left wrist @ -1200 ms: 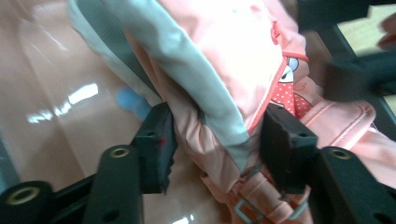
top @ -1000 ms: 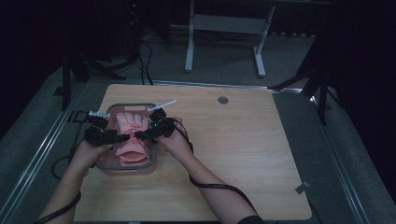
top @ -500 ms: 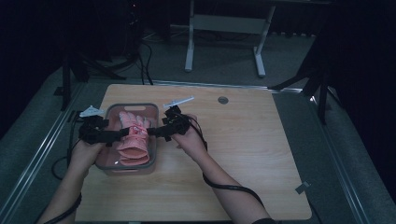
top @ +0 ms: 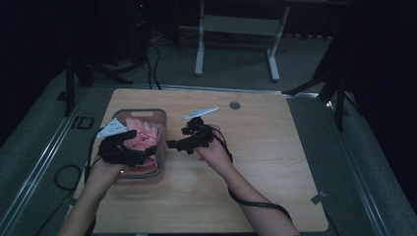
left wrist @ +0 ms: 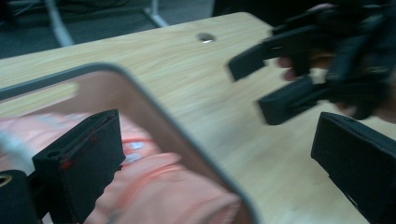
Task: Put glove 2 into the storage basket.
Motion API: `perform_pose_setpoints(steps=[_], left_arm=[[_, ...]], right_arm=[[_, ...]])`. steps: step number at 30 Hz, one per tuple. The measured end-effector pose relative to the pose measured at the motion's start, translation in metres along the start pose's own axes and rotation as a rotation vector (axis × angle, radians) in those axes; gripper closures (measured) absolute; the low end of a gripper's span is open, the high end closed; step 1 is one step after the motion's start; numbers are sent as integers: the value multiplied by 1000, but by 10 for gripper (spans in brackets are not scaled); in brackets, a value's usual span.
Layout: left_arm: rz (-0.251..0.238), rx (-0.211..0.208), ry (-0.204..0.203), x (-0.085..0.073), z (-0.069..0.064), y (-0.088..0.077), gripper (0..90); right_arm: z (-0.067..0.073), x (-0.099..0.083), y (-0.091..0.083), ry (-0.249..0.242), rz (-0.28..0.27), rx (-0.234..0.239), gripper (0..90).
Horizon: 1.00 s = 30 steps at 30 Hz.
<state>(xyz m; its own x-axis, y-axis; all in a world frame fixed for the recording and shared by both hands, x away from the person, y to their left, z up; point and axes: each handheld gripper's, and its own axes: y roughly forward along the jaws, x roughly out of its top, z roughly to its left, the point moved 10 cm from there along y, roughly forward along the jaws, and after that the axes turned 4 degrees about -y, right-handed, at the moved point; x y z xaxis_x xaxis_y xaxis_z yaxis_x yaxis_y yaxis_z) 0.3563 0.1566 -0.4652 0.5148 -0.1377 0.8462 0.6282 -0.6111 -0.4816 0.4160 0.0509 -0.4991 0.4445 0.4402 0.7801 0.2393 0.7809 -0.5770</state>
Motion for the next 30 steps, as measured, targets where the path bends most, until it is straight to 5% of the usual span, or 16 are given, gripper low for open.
perform_pose_setpoints(steps=[10,15,30], left_arm=[[17,-101,66,-4,-54,19,26],[42,-190,78,-14,-78,33,26],[97,-270,160,-44,-110,67,25]], right_arm=[[-1,-25,-11,-17,27,6,152],[-8,-39,-15,-21,42,-7,151],[-27,-81,-27,-15,71,-22,148]])
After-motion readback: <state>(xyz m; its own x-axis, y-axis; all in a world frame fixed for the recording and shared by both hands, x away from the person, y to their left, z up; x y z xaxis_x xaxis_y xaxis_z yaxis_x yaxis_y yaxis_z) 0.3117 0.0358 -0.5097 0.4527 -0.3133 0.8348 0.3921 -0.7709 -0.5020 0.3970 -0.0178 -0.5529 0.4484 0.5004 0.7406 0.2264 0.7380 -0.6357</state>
